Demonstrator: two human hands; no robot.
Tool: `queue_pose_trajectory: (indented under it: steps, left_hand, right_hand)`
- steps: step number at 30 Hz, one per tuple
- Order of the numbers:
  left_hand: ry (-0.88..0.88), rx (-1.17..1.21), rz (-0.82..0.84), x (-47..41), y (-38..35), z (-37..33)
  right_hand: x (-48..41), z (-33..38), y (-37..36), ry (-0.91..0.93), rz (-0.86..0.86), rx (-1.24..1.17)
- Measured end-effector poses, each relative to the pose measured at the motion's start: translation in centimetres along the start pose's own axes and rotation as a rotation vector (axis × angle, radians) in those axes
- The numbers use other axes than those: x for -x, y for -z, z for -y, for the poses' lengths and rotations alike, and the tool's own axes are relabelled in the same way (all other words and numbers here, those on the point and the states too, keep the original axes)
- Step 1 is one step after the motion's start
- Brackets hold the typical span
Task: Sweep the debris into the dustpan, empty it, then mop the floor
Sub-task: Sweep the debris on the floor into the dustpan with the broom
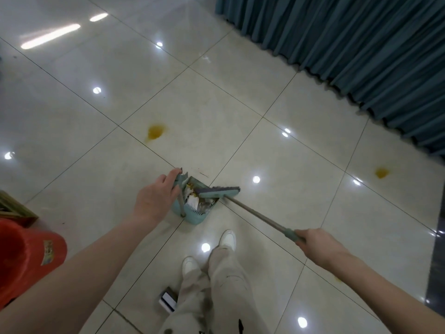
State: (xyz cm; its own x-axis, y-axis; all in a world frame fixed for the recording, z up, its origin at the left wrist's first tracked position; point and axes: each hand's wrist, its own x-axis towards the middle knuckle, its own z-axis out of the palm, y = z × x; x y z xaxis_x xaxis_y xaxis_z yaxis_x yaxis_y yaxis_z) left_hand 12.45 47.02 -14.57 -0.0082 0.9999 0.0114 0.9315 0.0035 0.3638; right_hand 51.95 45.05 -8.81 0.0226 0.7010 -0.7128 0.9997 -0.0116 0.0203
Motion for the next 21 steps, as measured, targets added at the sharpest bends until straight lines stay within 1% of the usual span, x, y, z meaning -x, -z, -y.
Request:
queue_pose_trajectory:
  steps: [5,10,13,16,18,21]
  left_hand:
    - [0.084,0.023,-0.027,0.5,0.8,0.6]
    - [0.133,-0.007,-0.035,-0.2,1.5,1.6]
    - [0.108,-0.037,-0.028,-0.3,1.1,1.6]
    - [0.054,-0.047,-0.045,0.0,0.5,1.2]
    - [0.056,-0.047,-0.05,0.0,0.1,1.1]
    - [0.085,-0.027,-0.045,-0.3,-0.1,1.0]
  right_hand:
    - [0.0,-0.4,1.9,0.012,-0.078,-0.021]
    - [-3.9,2.2,3.4,-0.036,-0.128,-0.019]
    - [-6.1,4.8,2.9,-0.1,-0.108,-0.02]
    - [-6.3,6.9,2.0,-0.104,-0.068,0.008]
    - [-5.9,6.8,1.4,-0.081,-0.026,0.034]
    - [-4.8,4.6,0.7,-0.025,0.024,0.133]
